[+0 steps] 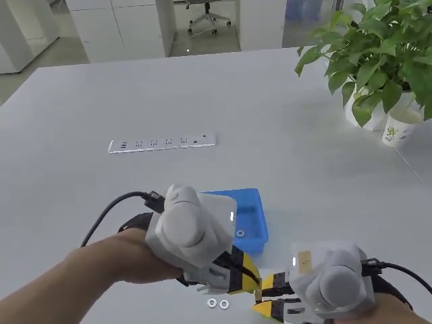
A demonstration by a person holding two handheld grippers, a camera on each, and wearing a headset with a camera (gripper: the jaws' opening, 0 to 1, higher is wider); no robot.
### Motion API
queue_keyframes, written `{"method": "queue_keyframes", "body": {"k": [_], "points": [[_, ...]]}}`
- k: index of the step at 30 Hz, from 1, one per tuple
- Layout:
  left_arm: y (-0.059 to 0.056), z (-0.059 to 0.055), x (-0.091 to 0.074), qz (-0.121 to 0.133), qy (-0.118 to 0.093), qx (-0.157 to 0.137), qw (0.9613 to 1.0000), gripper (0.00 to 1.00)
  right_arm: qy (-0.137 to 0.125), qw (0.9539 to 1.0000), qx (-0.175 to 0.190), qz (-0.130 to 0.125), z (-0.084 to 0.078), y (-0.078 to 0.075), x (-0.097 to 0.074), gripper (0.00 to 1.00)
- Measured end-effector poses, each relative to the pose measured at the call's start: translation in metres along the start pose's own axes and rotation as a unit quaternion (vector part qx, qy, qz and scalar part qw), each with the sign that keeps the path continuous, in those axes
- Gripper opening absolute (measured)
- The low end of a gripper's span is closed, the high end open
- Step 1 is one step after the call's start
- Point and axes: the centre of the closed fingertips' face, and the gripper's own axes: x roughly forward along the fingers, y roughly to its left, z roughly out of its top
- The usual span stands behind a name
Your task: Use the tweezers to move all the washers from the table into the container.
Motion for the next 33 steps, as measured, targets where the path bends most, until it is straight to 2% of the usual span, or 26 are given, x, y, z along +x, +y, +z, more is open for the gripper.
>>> {"method": "queue_keyframes", "body": {"k": [25,33], "points": [[0.0004,0.0025,0.0029,-0.003,-0.003,0.0,1.0,0.04,-0.001,1.0,0.008,-0.001,-0.0035,0.001,-0.0005,0.12],[0.0042,0.0027,0.0022,0.0,-0.009,-0.006,0.9999,0.05,-0.004,0.9999,0.009,-0.004,-0.0026,-0.002,-0.0003,0.12]]}}
